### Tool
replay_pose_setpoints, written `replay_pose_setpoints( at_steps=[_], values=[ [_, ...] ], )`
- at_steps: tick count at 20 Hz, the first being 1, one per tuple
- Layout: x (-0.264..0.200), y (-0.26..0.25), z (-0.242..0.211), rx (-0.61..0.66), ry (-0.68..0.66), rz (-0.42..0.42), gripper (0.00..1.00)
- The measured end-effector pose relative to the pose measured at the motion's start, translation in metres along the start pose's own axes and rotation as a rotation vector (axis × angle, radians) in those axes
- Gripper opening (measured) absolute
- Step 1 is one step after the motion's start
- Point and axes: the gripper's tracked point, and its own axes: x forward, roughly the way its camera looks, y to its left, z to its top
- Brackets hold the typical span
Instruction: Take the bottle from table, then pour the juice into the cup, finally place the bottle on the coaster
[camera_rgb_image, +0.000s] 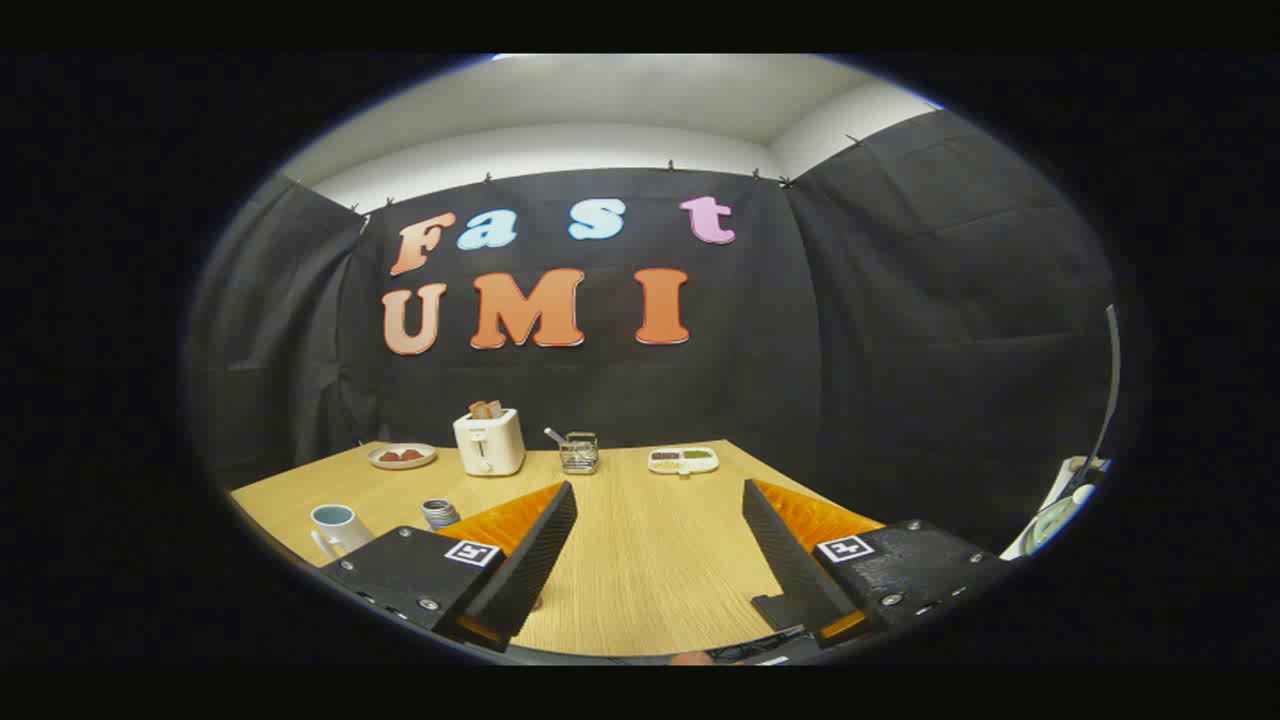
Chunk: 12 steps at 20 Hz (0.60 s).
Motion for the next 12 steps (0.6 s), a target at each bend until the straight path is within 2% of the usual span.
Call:
replay_pose_setpoints(
  at_steps=[12],
  values=[
    [-0.008, 0.025, -0.007, 0.005, 0.027, 0.04, 0.99]
  ],
)
